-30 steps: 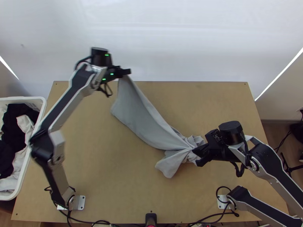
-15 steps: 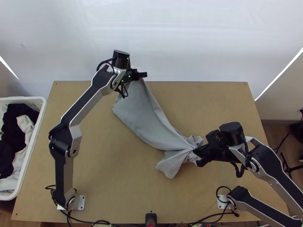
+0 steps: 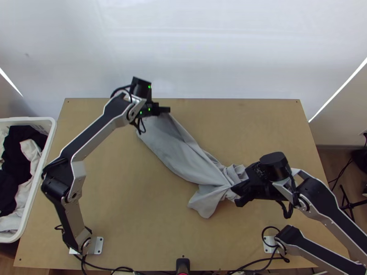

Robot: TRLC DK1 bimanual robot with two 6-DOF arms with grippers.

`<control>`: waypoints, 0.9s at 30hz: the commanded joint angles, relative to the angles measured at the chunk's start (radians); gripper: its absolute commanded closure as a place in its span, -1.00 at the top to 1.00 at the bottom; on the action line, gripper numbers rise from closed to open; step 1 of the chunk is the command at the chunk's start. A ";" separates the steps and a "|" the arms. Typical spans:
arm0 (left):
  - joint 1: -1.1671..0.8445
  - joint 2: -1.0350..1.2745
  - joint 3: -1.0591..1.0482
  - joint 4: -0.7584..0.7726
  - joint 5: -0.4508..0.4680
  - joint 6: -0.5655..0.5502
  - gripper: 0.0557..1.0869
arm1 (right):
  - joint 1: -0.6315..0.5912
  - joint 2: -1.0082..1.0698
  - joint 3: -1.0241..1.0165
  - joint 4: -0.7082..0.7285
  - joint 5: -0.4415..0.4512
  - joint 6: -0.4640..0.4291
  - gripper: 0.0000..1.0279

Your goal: Fold the t-shirt

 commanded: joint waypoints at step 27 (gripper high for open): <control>0.011 -0.265 -0.391 0.114 -0.012 0.068 0.92 | 0.054 -0.016 -0.137 -0.164 -0.001 0.082 0.01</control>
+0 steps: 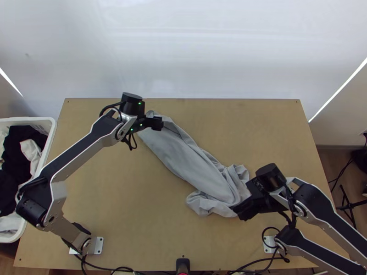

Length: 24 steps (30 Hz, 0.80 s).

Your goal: Fold the t-shirt

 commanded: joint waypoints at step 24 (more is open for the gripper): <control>0.044 -0.076 -0.033 -0.015 0.000 0.023 0.92 | 0.046 0.156 -0.101 0.145 0.001 -0.034 -0.86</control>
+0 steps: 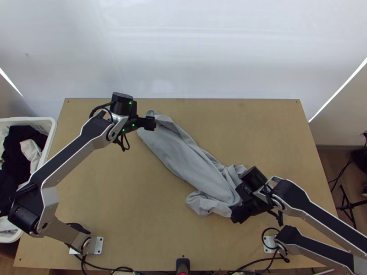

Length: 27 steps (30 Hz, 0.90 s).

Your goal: Fold the t-shirt

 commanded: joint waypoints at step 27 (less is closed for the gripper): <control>0.051 -0.022 0.022 -0.009 0.000 0.020 0.92 | -0.850 -0.162 0.228 0.309 -0.015 -0.106 -0.95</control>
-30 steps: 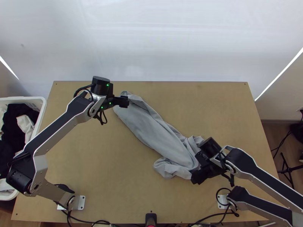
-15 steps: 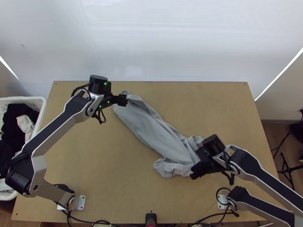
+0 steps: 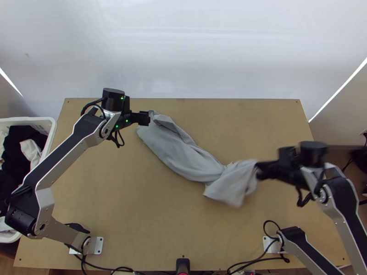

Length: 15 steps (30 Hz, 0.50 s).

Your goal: Fold the t-shirt

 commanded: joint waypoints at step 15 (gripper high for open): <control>-0.022 -0.032 -0.164 -0.049 0.017 0.041 0.92 | -0.459 0.066 -0.159 0.296 0.197 0.031 -0.95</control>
